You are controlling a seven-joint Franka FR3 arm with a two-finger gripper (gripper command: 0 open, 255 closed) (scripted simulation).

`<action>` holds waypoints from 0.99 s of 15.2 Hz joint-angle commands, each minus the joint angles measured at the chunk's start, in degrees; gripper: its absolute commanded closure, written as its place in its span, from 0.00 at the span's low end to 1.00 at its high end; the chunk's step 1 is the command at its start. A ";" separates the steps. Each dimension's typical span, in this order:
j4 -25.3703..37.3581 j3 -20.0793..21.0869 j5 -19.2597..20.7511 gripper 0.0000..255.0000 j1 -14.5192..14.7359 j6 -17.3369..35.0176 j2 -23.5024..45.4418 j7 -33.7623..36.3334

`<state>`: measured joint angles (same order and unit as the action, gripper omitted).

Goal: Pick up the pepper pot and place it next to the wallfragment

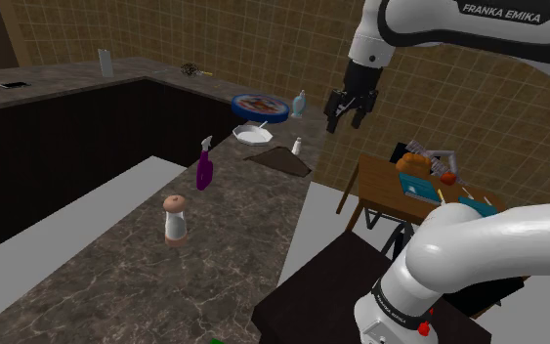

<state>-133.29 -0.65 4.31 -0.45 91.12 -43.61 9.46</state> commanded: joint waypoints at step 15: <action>1.21 13.30 -4.23 0.00 2.15 16.50 20.26 19.68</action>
<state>-132.39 11.78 0.14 1.59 106.61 -24.83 27.65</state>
